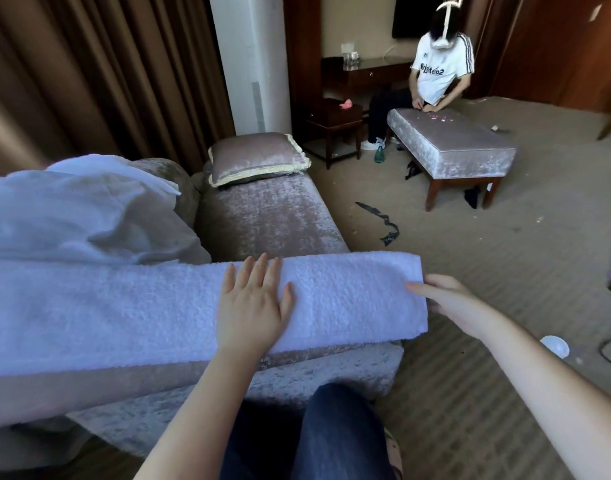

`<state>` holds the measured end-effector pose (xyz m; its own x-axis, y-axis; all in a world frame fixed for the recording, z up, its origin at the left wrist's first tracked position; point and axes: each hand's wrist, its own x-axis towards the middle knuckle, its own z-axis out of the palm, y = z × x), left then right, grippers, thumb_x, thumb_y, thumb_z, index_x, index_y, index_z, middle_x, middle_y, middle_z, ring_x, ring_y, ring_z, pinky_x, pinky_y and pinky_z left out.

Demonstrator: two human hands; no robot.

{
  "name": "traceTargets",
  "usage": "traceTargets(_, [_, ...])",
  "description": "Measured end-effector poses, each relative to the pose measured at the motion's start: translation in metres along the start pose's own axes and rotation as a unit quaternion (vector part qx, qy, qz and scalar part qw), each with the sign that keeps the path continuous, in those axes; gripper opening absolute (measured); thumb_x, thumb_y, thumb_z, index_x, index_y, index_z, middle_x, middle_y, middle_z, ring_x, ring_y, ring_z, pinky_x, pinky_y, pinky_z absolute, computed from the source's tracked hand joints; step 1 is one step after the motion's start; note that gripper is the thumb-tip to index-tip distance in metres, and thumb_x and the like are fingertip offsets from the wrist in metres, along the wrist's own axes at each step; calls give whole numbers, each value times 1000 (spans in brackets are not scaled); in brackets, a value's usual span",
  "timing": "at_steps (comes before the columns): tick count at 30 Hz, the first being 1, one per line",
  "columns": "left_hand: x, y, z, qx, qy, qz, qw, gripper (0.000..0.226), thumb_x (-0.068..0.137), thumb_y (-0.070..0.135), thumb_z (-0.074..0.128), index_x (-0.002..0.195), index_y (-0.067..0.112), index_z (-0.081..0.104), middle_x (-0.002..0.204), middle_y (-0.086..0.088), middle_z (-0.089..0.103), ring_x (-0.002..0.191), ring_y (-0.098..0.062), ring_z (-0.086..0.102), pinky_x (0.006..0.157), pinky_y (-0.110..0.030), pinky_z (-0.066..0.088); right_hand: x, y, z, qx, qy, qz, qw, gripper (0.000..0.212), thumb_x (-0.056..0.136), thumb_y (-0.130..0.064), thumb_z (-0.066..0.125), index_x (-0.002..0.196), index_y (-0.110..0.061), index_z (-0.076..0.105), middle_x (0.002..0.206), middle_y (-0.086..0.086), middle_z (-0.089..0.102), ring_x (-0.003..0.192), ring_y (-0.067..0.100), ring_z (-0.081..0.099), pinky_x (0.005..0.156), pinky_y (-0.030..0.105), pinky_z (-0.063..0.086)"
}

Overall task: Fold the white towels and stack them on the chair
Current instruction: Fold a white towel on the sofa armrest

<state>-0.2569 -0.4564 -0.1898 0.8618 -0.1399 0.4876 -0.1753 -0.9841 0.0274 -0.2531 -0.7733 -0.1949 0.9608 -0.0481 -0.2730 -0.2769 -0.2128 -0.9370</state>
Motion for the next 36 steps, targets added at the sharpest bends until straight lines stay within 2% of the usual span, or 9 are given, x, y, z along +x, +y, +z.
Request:
traceTargets(5, [-1, -1, 0, -14, -10, 6, 1000, 57, 97, 45, 28, 128, 10, 61, 131, -10, 61, 125, -31, 54, 108, -52, 35, -17, 2, -2, -68, 46, -69, 994, 20, 89, -18, 67, 96, 2, 65, 83, 10, 70, 75, 18, 64, 62, 27, 49])
traceTargets(9, [-2, -2, -6, -58, 6, 33, 998, 45, 95, 38, 41, 128, 13, 60, 134, -5, 59, 126, -27, 53, 110, -54, 31, -35, -22, 3, -202, 149, -150, 956, 14, 83, -18, 73, 78, -10, 62, 73, 7, 68, 68, 23, 59, 61, 32, 40])
traceTargets(11, [-1, -1, -18, -172, 25, 46, 984, 27, 89, 24, 57, 113, 14, 63, 119, 0, 63, 109, -24, 60, 99, -48, 43, -53, -43, 13, -237, 175, -182, 938, 15, 82, -19, 72, 75, -12, 60, 70, 6, 66, 66, 22, 58, 59, 31, 39])
traceTargets(15, [6, 20, -81, -465, -71, -50, 881, 10, 91, 10, 61, 83, 14, 66, 79, 4, 68, 72, -14, 64, 68, -31, 54, -92, -92, 56, -249, 170, -269, 915, 13, 81, -20, 71, 79, -13, 60, 70, 7, 65, 68, 27, 59, 61, 36, 46])
traceTargets(20, [-2, 16, -122, -612, -139, -139, 766, 23, 95, 27, 59, 85, 7, 64, 81, -5, 71, 65, -20, 70, 61, -29, 57, -126, -108, 144, -281, 149, -354, 879, 3, 83, -27, 63, 85, -25, 63, 72, -3, 64, 67, 20, 58, 58, 38, 50])
traceTargets(23, [-10, -14, -116, -565, -123, -185, 795, 35, 89, 32, 67, 77, 1, 57, 67, -4, 63, 62, -15, 63, 55, -29, 53, -140, -94, 187, -296, 104, -381, 870, 33, 83, -26, 64, 116, -24, 62, 103, -7, 64, 104, 16, 53, 86, 30, 48])
traceTargets(26, [-14, -43, -116, -544, -119, -207, 804, 57, 74, 45, 67, 86, -10, 54, 72, -11, 57, 67, -20, 58, 56, -31, 51, -146, -68, 219, -276, 83, -382, 878, 66, 82, -41, 66, 141, -29, 40, 134, -21, 41, 134, 7, 26, 106, 19, 22])
traceTargets(30, [-3, -71, -130, -586, -107, -223, 771, 60, 74, 44, 68, 89, -14, 56, 75, -14, 57, 68, -23, 55, 62, -33, 47, -116, -29, 232, -271, 230, -390, 850, 77, 69, -29, 80, 137, -19, 43, 140, -4, 48, 131, 22, 43, 106, 44, 37])
traceTargets(36, [21, -102, -146, -546, -100, -201, 807, 24, 91, 26, 67, 74, 9, 68, 72, -5, 71, 69, -20, 69, 62, -31, 54, -71, -29, 229, -203, 295, -400, 844, 81, 56, 12, 74, 126, -20, 48, 128, -3, 52, 117, 22, 48, 96, 43, 46])
